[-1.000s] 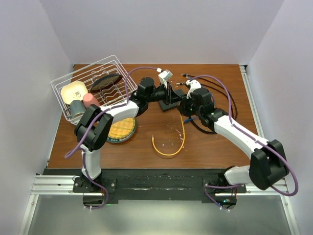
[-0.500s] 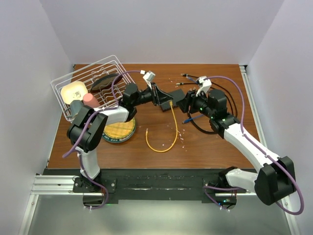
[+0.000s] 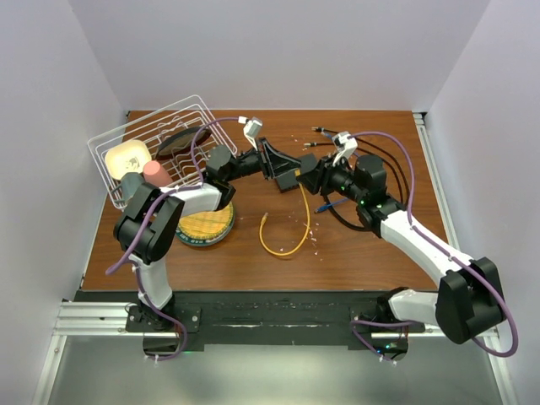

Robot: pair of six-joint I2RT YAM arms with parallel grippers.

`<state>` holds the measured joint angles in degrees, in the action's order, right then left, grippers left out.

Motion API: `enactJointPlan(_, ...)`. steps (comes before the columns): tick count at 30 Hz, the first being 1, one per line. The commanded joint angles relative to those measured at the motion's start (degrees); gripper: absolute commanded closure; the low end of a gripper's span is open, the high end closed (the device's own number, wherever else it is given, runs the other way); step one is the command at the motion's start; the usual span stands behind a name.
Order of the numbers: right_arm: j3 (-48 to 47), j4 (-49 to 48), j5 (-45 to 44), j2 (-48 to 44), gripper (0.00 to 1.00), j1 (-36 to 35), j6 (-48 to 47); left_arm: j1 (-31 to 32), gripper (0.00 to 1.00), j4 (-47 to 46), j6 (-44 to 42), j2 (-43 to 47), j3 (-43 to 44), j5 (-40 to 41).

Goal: Insert the plug into the switch port

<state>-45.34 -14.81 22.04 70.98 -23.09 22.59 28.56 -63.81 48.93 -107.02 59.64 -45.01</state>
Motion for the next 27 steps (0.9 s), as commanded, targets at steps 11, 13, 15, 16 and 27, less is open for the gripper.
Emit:
enactJointPlan(11,1.0,-3.5,0.6,0.6,0.69,-1.4,0.7,-0.3,1.00,-5.6,2.9,0.4,0.8,-1.1)
enactJointPlan(13,0.7,-3.6,0.7,0.8,0.78,-1.4,0.9,-0.3,1.00,-5.7,2.9,0.1,1.0,-1.3)
enactJointPlan(15,0.2,-2.9,1.1,1.8,0.86,-1.5,0.8,-0.3,1.00,-6.0,3.2,-0.1,1.0,-1.3)
enactJointPlan(16,-0.3,-2.8,1.2,2.0,0.95,-1.4,0.7,-0.3,1.00,-6.0,3.4,-0.1,1.0,-1.3)
enactJointPlan(27,-1.5,3.0,-3.6,1.2,1.00,-1.5,-2.7,-2.1,0.28,-0.6,-0.2,-1.3,3.6,-0.2)
